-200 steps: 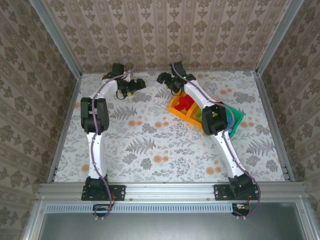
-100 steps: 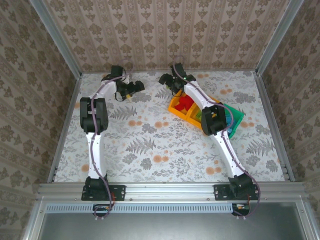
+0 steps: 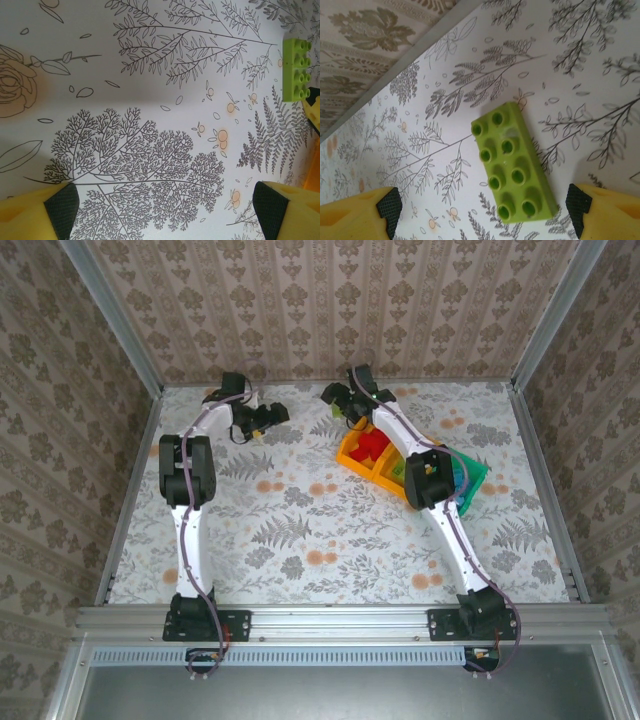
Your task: Sort the legos into containers by color
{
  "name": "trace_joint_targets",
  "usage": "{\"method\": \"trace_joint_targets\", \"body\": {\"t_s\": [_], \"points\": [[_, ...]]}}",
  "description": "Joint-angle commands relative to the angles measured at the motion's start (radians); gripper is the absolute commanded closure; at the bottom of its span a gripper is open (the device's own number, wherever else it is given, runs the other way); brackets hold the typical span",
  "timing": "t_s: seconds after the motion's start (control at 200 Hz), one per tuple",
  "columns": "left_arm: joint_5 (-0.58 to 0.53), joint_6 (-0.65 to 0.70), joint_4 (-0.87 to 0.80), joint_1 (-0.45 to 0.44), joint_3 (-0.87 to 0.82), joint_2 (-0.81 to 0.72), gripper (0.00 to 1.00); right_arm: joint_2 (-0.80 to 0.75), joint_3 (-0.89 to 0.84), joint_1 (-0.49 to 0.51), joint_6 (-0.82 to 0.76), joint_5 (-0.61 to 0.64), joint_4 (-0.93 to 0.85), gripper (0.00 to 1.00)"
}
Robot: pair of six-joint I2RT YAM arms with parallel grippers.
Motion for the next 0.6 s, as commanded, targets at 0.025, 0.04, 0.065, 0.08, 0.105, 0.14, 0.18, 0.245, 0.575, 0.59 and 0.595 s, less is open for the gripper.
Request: {"method": "trace_joint_targets", "body": {"t_s": [0.025, 0.04, 0.065, 0.08, 0.105, 0.14, 0.18, 0.245, 0.575, 0.59, 0.595], "points": [[0.019, -0.006, 0.014, 0.015, -0.013, -0.052, 0.06, -0.004, -0.050, -0.015, -0.021, -0.021, 0.087, 0.12], [0.020, -0.006, 0.015, 0.015, -0.014, -0.052, 0.06, -0.002, -0.049, -0.015, -0.019, -0.025, 0.093, 0.12], [0.020, -0.006, 0.016, 0.016, -0.014, -0.052, 0.06, 0.002, -0.049, -0.015, -0.015, -0.031, 0.103, 0.12], [0.022, -0.009, 0.016, 0.015, -0.014, -0.051, 0.06, 0.004, -0.048, -0.015, -0.012, -0.034, 0.111, 0.12], [0.023, -0.008, 0.016, 0.015, -0.014, -0.051, 0.06, 0.009, -0.049, -0.015, -0.005, -0.047, 0.127, 0.12], [0.024, -0.008, 0.017, 0.015, -0.014, -0.052, 0.06, 0.019, -0.048, -0.015, 0.008, -0.073, 0.161, 0.12], [0.026, -0.006, 0.017, 0.015, -0.014, -0.052, 0.06, 0.032, -0.049, -0.015, 0.029, -0.103, 0.203, 0.12], [0.027, -0.006, 0.016, 0.015, -0.015, -0.052, 0.06, 0.047, -0.046, -0.015, 0.054, -0.132, 0.260, 0.12], [0.032, 0.000, 0.009, 0.017, -0.015, -0.051, 0.06, 0.055, -0.047, -0.021, 0.072, -0.159, 0.332, 0.12], [0.031, 0.000, 0.009, 0.017, -0.015, -0.051, 0.06, 0.054, -0.046, -0.020, 0.071, -0.159, 0.336, 0.12], [0.031, -0.001, 0.009, 0.016, -0.015, -0.051, 0.06, 0.054, -0.046, -0.020, 0.071, -0.160, 0.338, 0.12]]}}
